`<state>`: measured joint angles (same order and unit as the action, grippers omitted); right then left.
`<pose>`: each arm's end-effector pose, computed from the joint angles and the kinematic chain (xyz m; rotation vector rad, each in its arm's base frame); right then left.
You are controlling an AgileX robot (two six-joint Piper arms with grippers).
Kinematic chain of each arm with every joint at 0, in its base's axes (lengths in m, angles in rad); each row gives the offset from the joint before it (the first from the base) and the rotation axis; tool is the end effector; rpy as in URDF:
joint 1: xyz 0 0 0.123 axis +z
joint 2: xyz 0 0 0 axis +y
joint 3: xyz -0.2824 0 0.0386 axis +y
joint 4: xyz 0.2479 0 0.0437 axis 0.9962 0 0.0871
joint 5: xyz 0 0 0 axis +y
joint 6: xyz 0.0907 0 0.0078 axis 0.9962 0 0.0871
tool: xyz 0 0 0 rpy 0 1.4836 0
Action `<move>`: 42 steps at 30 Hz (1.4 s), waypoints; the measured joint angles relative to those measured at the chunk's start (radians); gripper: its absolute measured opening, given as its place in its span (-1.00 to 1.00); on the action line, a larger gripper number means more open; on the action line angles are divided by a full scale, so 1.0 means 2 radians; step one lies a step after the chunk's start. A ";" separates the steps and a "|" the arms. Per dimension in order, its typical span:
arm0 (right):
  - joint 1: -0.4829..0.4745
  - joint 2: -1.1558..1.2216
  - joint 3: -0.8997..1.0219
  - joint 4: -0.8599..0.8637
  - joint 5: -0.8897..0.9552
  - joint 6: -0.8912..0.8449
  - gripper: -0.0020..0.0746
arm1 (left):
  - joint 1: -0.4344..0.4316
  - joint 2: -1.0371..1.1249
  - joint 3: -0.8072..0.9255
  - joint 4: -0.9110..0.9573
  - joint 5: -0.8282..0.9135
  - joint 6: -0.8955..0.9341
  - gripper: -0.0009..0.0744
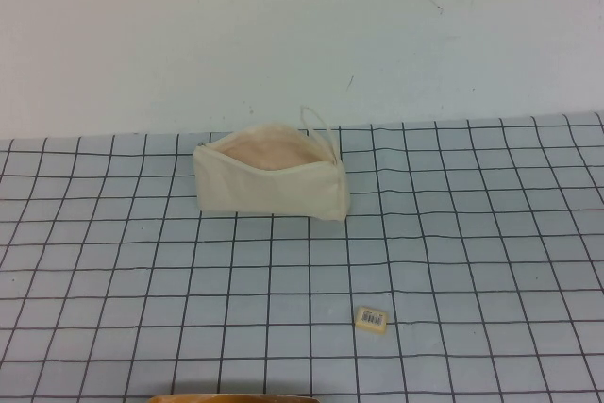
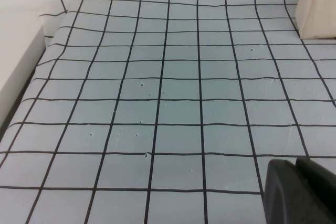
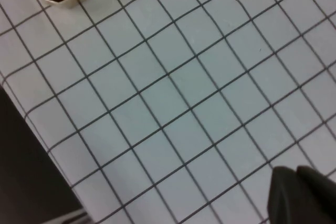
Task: Put eraser into pencil case
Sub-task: Pick up the eraser from the table
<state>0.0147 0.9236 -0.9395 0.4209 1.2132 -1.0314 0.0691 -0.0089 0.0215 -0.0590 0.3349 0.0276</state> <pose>0.1468 0.0370 0.3450 -1.2040 2.2291 0.1924 0.0536 0.0019 0.1762 -0.0753 1.8290 0.0111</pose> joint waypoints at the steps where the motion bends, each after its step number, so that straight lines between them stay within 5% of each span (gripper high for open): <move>1: 0.005 0.022 -0.014 0.000 0.000 -0.006 -0.95 | 0.000 0.000 0.000 0.000 0.000 0.000 -0.98; 18: 0.262 0.319 -0.177 -0.105 -0.082 0.044 -0.95 | -0.001 0.000 0.000 0.000 0.000 0.000 -0.98; 22: 0.299 0.380 -0.203 -0.121 -0.101 0.044 -0.76 | -0.001 0.000 0.000 0.000 0.000 0.000 -0.98; 29: 0.313 0.470 -0.222 -0.131 -0.147 0.063 0.27 | -0.001 0.000 0.000 0.000 0.000 0.000 -0.98; 42: 0.313 0.567 -0.254 -0.151 -0.214 0.117 0.19 | -0.001 0.000 0.000 0.000 0.000 0.000 -0.98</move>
<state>0.6404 2.0575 -1.4469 0.1198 0.7851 -0.7981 0.0680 -0.0089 0.0215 -0.0590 0.3349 0.0276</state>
